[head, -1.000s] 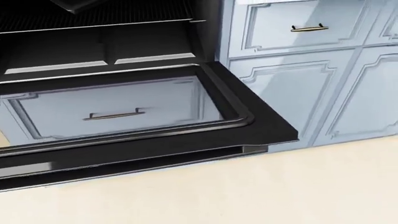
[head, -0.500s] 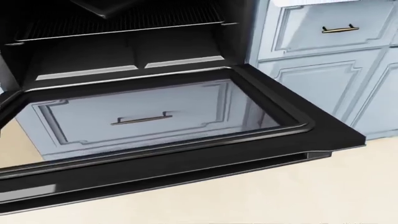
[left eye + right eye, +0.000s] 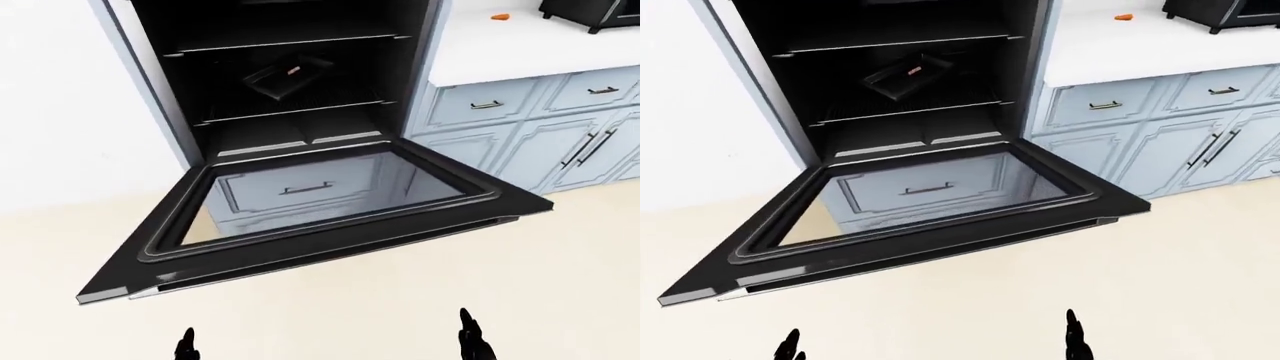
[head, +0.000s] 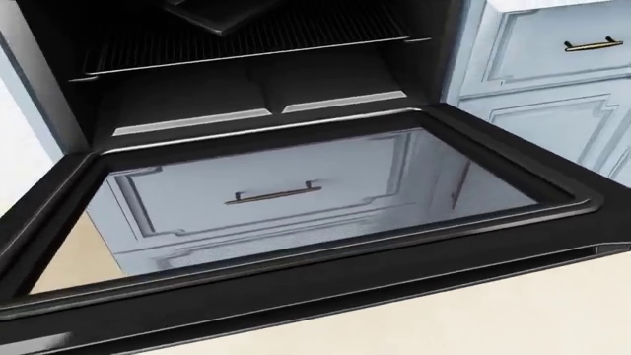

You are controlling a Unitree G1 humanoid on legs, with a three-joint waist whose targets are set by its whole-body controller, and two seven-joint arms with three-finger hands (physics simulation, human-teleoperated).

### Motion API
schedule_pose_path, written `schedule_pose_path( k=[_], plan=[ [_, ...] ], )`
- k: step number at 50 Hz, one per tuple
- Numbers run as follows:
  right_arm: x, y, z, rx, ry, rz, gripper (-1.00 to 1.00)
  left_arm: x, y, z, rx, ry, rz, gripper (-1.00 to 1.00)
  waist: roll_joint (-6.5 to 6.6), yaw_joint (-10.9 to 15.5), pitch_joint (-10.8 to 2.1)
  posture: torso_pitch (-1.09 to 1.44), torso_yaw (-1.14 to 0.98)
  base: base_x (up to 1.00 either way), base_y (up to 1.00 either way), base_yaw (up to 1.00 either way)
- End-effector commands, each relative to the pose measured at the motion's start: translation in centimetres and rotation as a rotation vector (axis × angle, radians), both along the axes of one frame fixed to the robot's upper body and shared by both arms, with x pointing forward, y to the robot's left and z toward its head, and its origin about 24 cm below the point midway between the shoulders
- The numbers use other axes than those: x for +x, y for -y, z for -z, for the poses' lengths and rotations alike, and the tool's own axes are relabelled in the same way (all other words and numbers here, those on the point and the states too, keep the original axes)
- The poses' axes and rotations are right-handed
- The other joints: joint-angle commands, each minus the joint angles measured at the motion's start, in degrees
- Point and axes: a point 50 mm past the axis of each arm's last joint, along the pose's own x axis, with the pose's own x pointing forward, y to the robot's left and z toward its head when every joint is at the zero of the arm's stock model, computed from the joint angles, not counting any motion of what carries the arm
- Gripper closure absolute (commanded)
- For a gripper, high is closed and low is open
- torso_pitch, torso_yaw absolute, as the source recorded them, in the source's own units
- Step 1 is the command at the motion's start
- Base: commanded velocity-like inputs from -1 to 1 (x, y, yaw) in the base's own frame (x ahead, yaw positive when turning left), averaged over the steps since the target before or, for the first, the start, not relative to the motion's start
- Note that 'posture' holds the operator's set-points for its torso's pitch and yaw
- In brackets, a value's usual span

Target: Close the oven door.

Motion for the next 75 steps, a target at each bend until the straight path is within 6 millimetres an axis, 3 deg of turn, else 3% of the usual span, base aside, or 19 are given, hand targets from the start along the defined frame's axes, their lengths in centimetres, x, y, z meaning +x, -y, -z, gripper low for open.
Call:
schedule_pose_path(
  k=[1, 7, 9, 13, 18, 21, 22, 32, 37, 38, 41, 45, 48, 50, 51, 59, 65, 67, 75],
  plan=[
    [1.02, 0.63, -0.80, -0.027, 0.061, 0.005, -1.00, 0.73, -0.31, -0.50, 0.011, 0.043, 0.013, -1.00, -0.10, 0.0, -0.52, 0.00, 0.00, 0.00, 0.37, 0.00],
    [0.76, 0.74, -0.74, -0.029, 0.055, 0.009, -1.00, 0.73, -0.32, -0.50, 0.011, 0.042, 0.012, -1.00, -5.26, -0.3, -0.94, 0.00, 0.00, 0.00, 0.36, 0.00],
    [0.82, 0.69, -0.74, -0.028, 0.055, 0.007, -1.00, 0.73, -0.32, -0.50, 0.010, 0.042, 0.012, -1.00, -3.46, -0.9, -0.84, 0.00, 0.00, 0.00, 0.36, 0.00],
    [0.67, 0.66, -0.70, -0.030, 0.054, 0.008, -1.00, 0.73, -0.32, -0.49, 0.011, 0.041, 0.012, -1.00, -3.53, -0.8, -1.25, 0.00, 0.00, 0.00, 0.37, 0.00],
    [0.78, 0.52, -0.70, -0.028, 0.057, 0.004, -1.00, 0.73, -0.32, -0.49, 0.010, 0.041, 0.013, -1.00, 0.36, -0.6, -0.65, 0.00, 0.00, 0.00, 0.36, 0.00],
    [0.84, 0.59, -0.75, -0.029, 0.059, 0.005, -1.00, 0.73, -0.32, -0.50, 0.010, 0.043, 0.012, -1.00, 6.42, -0.1, -1.98, 0.00, 0.00, 0.00, 0.36, 0.00],
    [0.83, 0.59, -0.74, -0.029, 0.059, 0.005, -1.00, 0.73, -0.31, -0.50, 0.010, 0.043, 0.012, -1.00, 3.50, 0.2, -1.56, 0.00, 0.00, 0.00, 0.36, 0.00],
    [1.09, 0.67, -0.82, -0.026, 0.061, 0.005, -1.00, 0.61, -0.48, -0.47, 0.045, 0.022, 0.015, -1.00, -1.00, 0.0, -0.47, 0.00, 0.00, 0.00, 0.36, 0.00],
    [1.00, 0.65, -0.79, -0.026, 0.059, 0.004, -1.00, 0.62, -0.48, -0.46, 0.045, 0.021, 0.015, -1.00, -5.35, -0.3, -0.88, 0.00, 0.00, 0.00, 0.37, 0.00],
    [1.00, 0.64, -0.78, -0.026, 0.059, 0.004, -1.00, 0.62, -0.47, -0.46, 0.045, 0.021, 0.015, -1.00, -2.89, -0.9, -0.87, 0.00, 0.00, 0.00, 0.36, 0.00],
    [0.93, 0.62, -0.76, -0.026, 0.058, 0.004, -1.00, 0.62, -0.48, -0.46, 0.046, 0.020, 0.014, -1.00, -3.85, -0.9, -1.40, 0.00, 0.00, 0.00, 0.37, 0.00],
    [0.80, 0.52, -0.70, -0.027, 0.057, 0.004, -1.00, 0.63, -0.10, -0.40, -0.013, 0.044, 0.013, -1.00, -1.62, -0.7, -0.80, 0.00, 0.00, 0.00, 0.37, 0.00],
    [0.79, 0.49, -0.70, -0.027, 0.058, 0.004, -1.00, 0.63, -0.10, -0.39, -0.014, 0.045, 0.012, -1.00, 1.89, -0.6, -0.80, 0.00, 0.00, 0.00, 0.36, 0.00],
    [0.79, 0.49, -0.70, -0.027, 0.058, 0.004, -1.00, 0.77, -0.04, -0.47, -0.030, 0.062, 0.010, -1.00, 6.79, 0.0, -2.06, 0.00, 0.00, 0.00, 0.37, 0.00],
    [0.80, 0.50, -0.70, -0.027, 0.058, 0.003, -1.00, 0.80, -0.02, -0.48, -0.031, 0.063, 0.009, -1.00, 3.41, 0.1, -1.51, 0.00, 0.00, 0.00, 0.36, 0.00],
    [0.81, 0.51, -0.70, -0.026, 0.057, 0.003, -1.00, 0.80, -0.02, -0.48, -0.032, 0.063, 0.010, -1.00, 0.08, 0.1, -0.51, 0.00, 0.00, 0.00, 0.37, 0.00],
    [0.84, 0.52, -0.71, -0.026, 0.057, 0.003, -1.00, 0.80, -0.02, -0.48, -0.032, 0.063, 0.010, -1.00, -5.34, -0.3, -0.95, 0.00, 0.00, 0.00, 0.37, 0.00],
    [0.87, 0.51, -0.72, -0.026, 0.058, 0.003, -1.00, 0.80, -0.02, -0.48, -0.032, 0.063, 0.010, -1.00, -3.34, -0.9, -0.77, 0.00, 0.00, 0.00, 0.36, 0.00],
    [1.10, 0.62, -0.81, -0.024, 0.062, 0.003, -1.00, 0.66, -0.33, -0.48, 0.025, 0.034, 0.018, -1.00, -0.46, -0.7, -0.62, 0.00, 0.00, 0.00, 0.37, 0.00]
  ],
)
